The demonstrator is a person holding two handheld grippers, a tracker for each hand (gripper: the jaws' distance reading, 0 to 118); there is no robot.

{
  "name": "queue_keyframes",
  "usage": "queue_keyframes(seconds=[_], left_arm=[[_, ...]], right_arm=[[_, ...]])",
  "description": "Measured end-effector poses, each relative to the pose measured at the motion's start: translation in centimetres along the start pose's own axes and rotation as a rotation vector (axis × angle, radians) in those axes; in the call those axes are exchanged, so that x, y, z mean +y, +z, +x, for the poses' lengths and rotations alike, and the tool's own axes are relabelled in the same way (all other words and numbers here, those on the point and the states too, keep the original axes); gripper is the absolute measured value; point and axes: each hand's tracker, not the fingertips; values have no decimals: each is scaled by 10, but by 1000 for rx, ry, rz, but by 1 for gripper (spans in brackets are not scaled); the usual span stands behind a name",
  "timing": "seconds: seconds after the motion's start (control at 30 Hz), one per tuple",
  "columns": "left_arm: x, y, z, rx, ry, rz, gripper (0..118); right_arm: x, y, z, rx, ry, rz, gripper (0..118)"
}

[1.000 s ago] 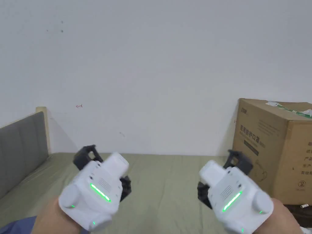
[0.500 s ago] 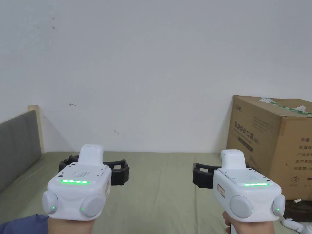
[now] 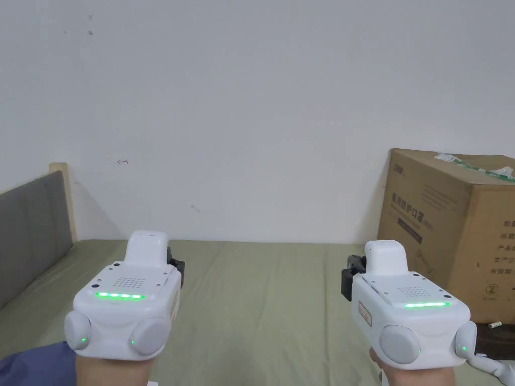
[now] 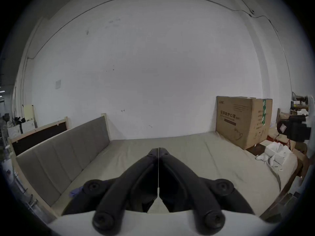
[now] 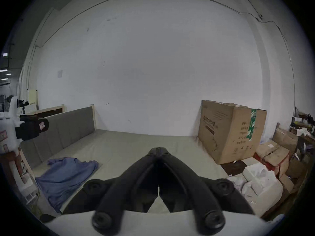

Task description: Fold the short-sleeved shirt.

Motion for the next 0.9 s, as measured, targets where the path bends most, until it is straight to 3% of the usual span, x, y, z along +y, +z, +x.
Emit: queue_keyframes(seconds=[0.17, 0.37, 0.53, 0.63, 0.67, 0.7, 0.73, 0.77, 0.9], left_arm=[[-16, 15, -48, 81, -13, -39, 0], [-51, 16, -144, 251, 44, -214, 0], [-99, -29, -198, 159, 126, -549, 0], [-132, -71, -206, 104, 124, -635, 4], [-142, -86, -207, 109, 116, -656, 35], [-155, -105, -205, 110, 104, -689, 80], [-169, -122, -205, 105, 88, -726, 116], [-179, -133, -202, 42, 67, -695, 114], [-223, -202, -190, 52, 27, -764, 115]], right_arm=[[0, -3, -56, 102, 50, 0, 0], [-25, -47, -152, 332, 62, -77, 0], [-54, -72, -195, 411, 60, -132, 0], [-69, -91, -201, 422, 63, -163, 0], [-73, -96, -202, 423, 66, -176, 0], [-79, -104, -201, 422, 70, -190, 0], [-84, -112, -200, 418, 78, -204, 0], [-90, -119, -198, 412, 84, -215, 0], [-111, -147, -186, 370, 88, -272, 0]])
